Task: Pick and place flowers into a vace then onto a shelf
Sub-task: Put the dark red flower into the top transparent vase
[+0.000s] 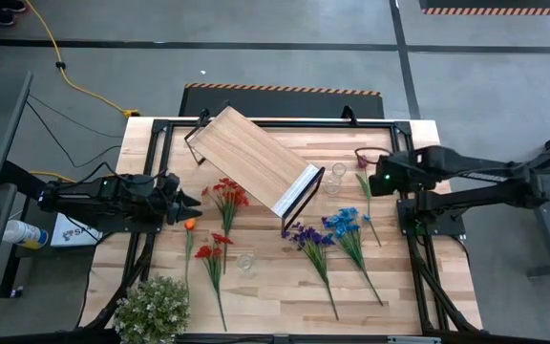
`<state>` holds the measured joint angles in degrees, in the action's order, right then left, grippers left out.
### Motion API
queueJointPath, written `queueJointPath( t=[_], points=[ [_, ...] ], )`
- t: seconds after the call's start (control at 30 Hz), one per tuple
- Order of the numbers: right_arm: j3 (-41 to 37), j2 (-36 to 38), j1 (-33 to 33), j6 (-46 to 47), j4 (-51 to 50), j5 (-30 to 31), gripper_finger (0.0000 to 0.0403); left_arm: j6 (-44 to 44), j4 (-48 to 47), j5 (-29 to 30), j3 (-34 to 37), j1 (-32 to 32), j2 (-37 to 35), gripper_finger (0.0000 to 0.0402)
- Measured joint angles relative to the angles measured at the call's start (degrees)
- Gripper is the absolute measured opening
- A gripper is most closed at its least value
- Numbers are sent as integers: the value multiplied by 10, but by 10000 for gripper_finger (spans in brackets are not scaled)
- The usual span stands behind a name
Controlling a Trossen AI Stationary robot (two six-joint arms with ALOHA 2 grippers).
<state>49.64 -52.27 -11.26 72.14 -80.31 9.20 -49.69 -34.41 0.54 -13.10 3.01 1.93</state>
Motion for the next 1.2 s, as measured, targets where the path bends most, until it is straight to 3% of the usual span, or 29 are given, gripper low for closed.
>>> queueJointPath(
  t=[0.2,0.4,0.77,1.2],
  points=[
    [-96,17,0,12,112,-14,181,-2,3,0,0,0,0,376],
    [-70,28,-35,14,101,54,181,-16,12,0,0,0,0,376],
    [-75,17,-129,-31,122,49,181,-18,14,0,0,0,0,376],
    [-75,-73,-269,-167,226,14,181,-23,13,0,0,0,0,376]
  ],
)
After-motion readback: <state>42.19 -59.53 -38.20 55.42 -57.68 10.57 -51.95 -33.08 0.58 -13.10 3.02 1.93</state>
